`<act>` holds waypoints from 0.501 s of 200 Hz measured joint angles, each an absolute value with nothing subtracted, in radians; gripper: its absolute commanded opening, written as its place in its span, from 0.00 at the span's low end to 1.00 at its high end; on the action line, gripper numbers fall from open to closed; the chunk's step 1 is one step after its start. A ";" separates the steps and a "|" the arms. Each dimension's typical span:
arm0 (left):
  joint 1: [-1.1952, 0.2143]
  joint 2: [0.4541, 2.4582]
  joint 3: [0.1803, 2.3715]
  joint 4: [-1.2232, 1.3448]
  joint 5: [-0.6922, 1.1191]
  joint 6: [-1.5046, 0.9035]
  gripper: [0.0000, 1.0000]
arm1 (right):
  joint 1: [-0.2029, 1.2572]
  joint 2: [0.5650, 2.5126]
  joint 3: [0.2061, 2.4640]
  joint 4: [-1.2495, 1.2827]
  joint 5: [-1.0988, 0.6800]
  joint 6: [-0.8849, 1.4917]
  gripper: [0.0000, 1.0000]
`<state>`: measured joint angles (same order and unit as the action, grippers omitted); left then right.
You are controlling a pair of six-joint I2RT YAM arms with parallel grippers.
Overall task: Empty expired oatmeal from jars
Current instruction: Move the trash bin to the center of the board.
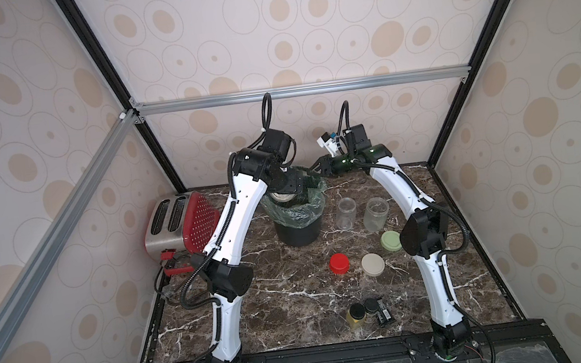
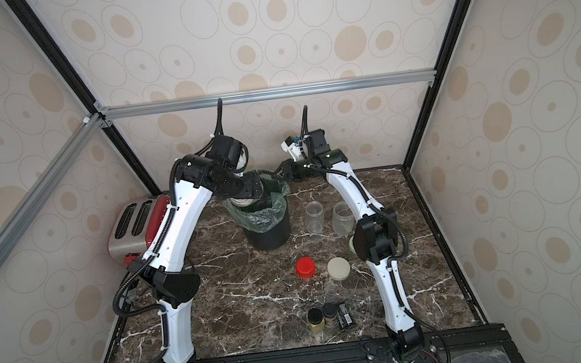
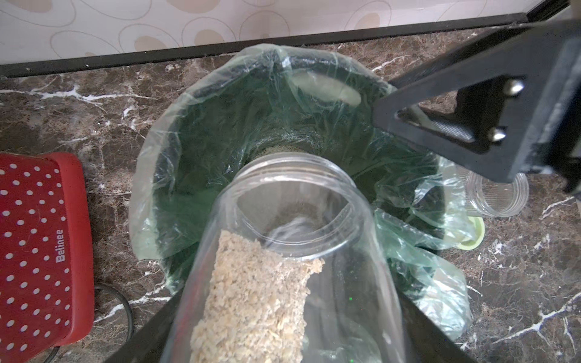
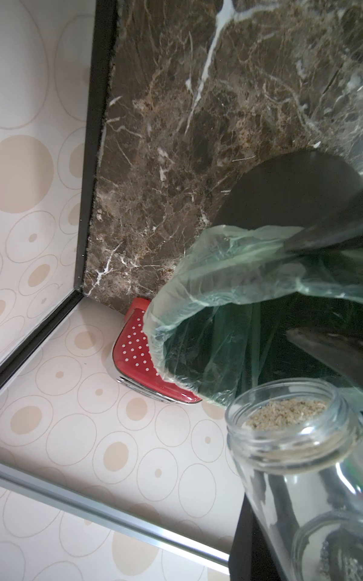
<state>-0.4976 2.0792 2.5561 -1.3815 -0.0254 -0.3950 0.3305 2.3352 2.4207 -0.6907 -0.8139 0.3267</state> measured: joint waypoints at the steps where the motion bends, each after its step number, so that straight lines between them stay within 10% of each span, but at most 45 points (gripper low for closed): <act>1: -0.498 2.078 2.554 -1.382 -0.025 -0.395 0.00 | 0.331 2.335 2.420 -0.691 -0.814 0.327 0.39; 100: -0.497 2.036 2.495 -1.433 -0.054 -0.391 0.00 | 0.393 2.225 2.243 -0.712 -0.826 0.309 0.37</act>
<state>-0.4973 2.0361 2.4947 -1.4330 -0.0536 -0.3912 0.3935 2.2250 2.2433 -0.7120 -0.8265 0.3092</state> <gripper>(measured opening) 0.860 0.367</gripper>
